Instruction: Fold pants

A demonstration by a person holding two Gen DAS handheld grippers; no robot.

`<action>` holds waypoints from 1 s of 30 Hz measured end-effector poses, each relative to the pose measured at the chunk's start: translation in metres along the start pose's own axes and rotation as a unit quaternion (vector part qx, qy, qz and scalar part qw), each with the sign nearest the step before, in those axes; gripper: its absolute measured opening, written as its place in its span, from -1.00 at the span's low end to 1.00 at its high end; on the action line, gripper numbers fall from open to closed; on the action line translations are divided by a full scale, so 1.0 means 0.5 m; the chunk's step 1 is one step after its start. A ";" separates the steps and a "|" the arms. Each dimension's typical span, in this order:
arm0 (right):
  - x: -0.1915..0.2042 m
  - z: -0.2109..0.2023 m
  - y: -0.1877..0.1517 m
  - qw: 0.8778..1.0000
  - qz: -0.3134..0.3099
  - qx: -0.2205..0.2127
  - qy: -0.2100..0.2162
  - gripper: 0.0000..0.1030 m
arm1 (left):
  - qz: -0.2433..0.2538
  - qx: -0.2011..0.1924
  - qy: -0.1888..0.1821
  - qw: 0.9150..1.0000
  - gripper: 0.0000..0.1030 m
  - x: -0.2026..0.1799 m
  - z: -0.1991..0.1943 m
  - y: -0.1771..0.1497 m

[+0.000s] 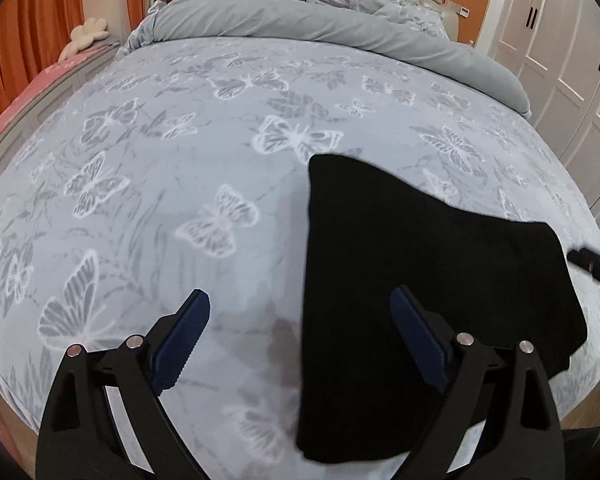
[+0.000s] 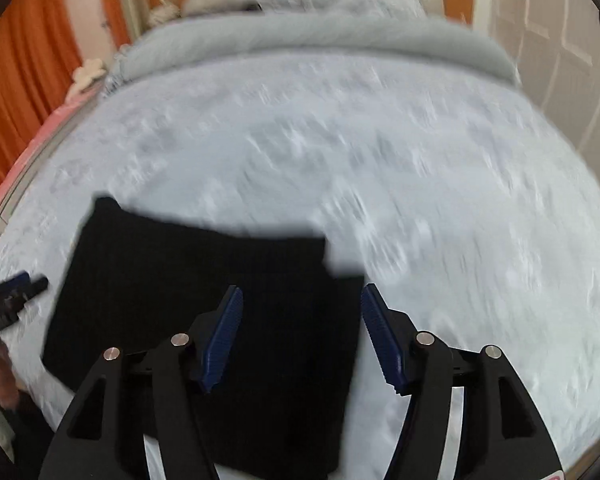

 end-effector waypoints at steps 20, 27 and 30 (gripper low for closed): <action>0.023 0.068 -0.068 0.998 -0.013 0.041 0.045 0.05 | 0.084 -0.003 -0.007 0.996 0.75 -0.166 0.016 0.007; 0.048 -0.021 -0.046 0.995 -0.013 0.021 0.096 -0.74 | 0.083 -0.005 -0.012 0.996 0.76 -0.189 0.020 0.017; 0.014 0.022 -0.074 0.996 -0.016 0.054 0.064 -0.57 | 0.088 0.002 0.003 0.996 0.85 -0.179 0.033 0.010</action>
Point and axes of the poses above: each gripper's, at about its wrist camera, not at the fingertips, and z roughly the way its jaws point, x to its left, y to its top, the point moved 9 cm from there along z, roughly the way its jaws point, and after that the axes turned 11 degrees about z, right-handed, at the moved point
